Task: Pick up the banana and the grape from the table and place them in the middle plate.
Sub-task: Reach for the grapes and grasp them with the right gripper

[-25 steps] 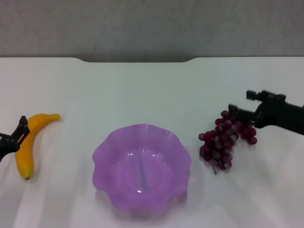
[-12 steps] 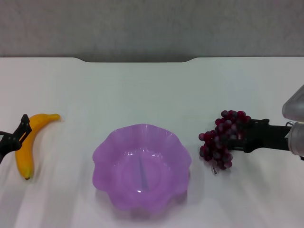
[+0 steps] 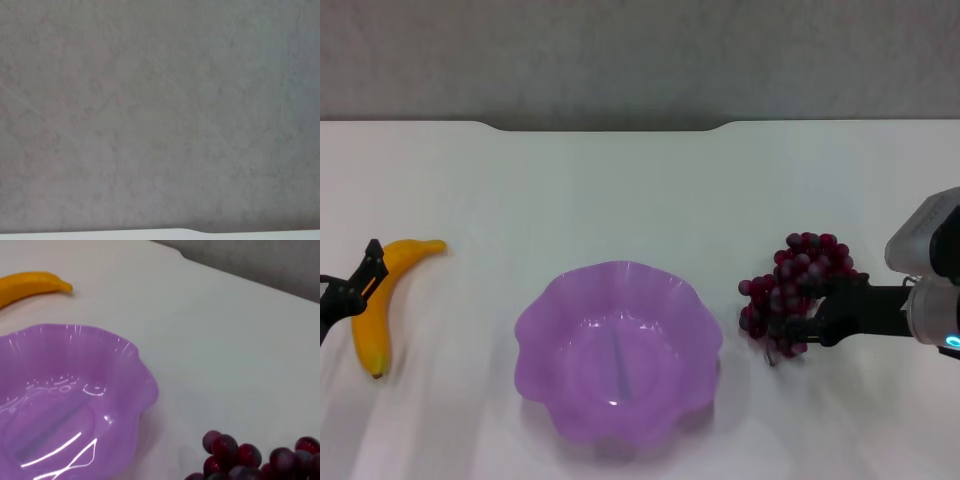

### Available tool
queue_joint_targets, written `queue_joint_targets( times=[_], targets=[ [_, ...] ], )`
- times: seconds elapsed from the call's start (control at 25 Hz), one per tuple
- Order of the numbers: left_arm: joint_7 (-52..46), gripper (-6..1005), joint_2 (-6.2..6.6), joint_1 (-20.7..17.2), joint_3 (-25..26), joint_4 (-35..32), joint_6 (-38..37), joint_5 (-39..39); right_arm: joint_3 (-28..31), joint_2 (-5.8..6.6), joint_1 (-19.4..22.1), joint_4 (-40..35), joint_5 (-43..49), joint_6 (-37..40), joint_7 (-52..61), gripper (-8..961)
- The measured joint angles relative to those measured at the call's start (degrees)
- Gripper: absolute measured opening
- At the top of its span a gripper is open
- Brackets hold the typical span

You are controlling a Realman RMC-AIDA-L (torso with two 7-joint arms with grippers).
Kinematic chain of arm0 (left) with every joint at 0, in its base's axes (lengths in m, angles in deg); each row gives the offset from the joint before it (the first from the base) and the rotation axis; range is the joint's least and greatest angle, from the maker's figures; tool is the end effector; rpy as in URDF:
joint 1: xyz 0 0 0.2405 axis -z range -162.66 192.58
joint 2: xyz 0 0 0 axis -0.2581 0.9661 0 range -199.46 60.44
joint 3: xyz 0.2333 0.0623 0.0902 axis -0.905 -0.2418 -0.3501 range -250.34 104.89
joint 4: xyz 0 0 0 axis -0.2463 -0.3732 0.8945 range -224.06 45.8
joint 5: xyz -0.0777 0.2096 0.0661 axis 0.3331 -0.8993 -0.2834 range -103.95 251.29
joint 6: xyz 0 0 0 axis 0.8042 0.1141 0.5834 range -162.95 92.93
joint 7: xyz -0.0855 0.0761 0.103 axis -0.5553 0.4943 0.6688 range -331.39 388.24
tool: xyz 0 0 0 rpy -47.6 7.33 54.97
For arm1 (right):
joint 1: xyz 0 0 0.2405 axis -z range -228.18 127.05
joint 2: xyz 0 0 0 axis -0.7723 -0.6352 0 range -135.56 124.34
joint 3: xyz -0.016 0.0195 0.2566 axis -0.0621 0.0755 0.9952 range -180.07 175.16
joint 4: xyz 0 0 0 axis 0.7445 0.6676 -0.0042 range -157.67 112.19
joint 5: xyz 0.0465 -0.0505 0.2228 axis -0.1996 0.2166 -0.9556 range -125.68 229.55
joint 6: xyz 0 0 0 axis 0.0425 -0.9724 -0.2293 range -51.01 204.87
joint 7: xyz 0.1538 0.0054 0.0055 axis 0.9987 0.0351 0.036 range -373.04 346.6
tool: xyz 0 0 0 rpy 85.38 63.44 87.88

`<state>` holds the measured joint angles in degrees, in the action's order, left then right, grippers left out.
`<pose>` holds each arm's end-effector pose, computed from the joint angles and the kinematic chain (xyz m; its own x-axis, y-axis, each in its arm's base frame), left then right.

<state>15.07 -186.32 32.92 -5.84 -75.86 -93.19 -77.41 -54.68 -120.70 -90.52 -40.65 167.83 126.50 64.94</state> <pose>-0.3905 0.3302 -0.0143 0.6883 0.0966 0.7189 0.7251 -0.0627 -0.6858 0.3247 0.4118 -0.0555 0.8612 -0.4730 -0.1861 -0.5003 -0.7239 -0.4751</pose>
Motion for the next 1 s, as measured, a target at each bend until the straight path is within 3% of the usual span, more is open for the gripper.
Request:
queue_joint_targets(
  times=[0.64,1.0],
  targets=[
    [0.0,890,-0.18,-0.4,-1.4,-0.1,0.3,0.0,-0.8,-0.05,0.4,1.3,-0.1,-6.1,-0.9,769],
    [-0.1,890,-0.17,-0.3,-1.8,0.0,0.2,0.0,-0.8,-0.05,-2.0,1.0,-0.5,-6.3,-2.2,768]
  ],
)
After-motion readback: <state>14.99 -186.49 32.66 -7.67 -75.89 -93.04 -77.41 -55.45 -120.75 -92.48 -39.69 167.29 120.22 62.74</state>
